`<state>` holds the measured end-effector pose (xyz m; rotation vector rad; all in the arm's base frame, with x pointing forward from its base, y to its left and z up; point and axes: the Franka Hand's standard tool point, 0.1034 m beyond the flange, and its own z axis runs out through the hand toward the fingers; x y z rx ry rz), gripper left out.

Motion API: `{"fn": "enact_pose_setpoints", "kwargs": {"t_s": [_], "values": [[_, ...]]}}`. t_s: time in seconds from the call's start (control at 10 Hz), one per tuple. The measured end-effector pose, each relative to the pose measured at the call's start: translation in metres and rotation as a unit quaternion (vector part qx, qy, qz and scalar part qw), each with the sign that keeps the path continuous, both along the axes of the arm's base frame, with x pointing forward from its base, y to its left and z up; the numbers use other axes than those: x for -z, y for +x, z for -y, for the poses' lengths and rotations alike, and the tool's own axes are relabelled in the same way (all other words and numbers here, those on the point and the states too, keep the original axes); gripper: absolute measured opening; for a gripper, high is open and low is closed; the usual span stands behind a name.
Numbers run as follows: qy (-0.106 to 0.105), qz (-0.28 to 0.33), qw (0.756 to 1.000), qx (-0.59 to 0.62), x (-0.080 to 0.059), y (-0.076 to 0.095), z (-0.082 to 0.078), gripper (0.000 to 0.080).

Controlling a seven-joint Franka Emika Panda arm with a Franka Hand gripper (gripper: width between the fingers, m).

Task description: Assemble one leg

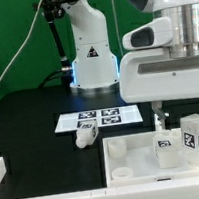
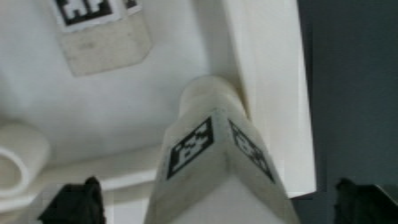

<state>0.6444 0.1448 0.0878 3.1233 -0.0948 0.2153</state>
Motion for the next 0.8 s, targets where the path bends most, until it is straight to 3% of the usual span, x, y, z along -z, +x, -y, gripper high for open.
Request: {"fn": "enact_pose_setpoints", "kwargs": {"t_s": [0.5, 0.6, 0.7, 0.8], "values": [[-0.029, -0.001, 0.986, -0.167, -0.0004, 0.0003, -0.0016, 0.0649], [-0.032, -0.002, 0.983, -0.181, -0.0003, 0.0006, 0.0004, 0.0546], [-0.032, -0.002, 0.984, -0.177, -0.0002, 0.0006, 0.0006, 0.0546], [-0.032, -0.002, 0.984, -0.176, -0.0001, 0.0006, 0.0008, 0.0368]]}}
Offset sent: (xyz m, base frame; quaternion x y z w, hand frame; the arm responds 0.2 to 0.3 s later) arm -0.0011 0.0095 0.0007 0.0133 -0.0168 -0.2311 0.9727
